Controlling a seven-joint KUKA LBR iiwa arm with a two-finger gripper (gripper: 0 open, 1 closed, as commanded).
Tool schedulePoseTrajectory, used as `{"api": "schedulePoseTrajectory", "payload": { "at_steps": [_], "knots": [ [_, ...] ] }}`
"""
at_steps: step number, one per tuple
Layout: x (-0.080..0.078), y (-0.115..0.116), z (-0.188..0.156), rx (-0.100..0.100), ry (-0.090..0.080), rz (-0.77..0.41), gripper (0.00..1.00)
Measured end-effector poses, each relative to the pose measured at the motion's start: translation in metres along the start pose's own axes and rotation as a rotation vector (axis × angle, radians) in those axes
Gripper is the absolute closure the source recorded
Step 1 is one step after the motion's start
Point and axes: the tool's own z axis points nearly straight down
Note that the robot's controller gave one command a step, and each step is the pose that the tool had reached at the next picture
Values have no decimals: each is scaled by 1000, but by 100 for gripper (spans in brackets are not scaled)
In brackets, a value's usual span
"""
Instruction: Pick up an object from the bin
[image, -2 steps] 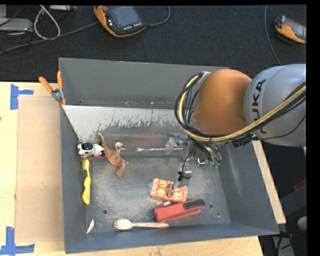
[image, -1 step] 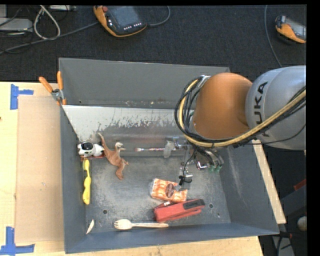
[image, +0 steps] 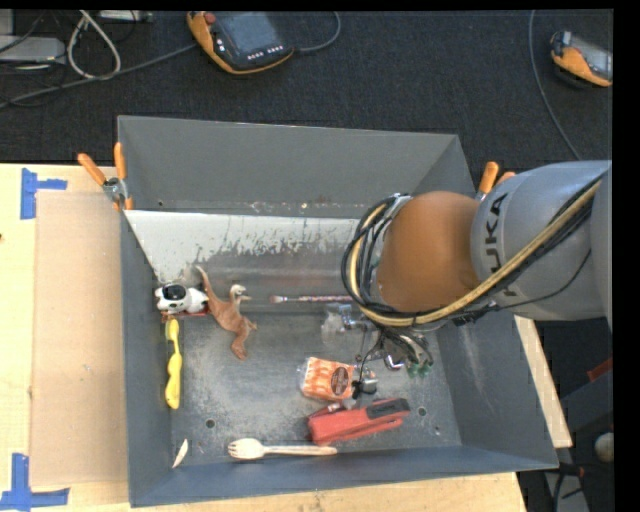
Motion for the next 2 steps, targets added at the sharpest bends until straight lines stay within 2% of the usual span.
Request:
{"api": "schedulePoseTrajectory", "payload": {
  "at_steps": [1,2],
  "knots": [
    [26,-8,4,0,0,31,0],
    [28,-10,-10,0,-5,39,0]
  ]
}}
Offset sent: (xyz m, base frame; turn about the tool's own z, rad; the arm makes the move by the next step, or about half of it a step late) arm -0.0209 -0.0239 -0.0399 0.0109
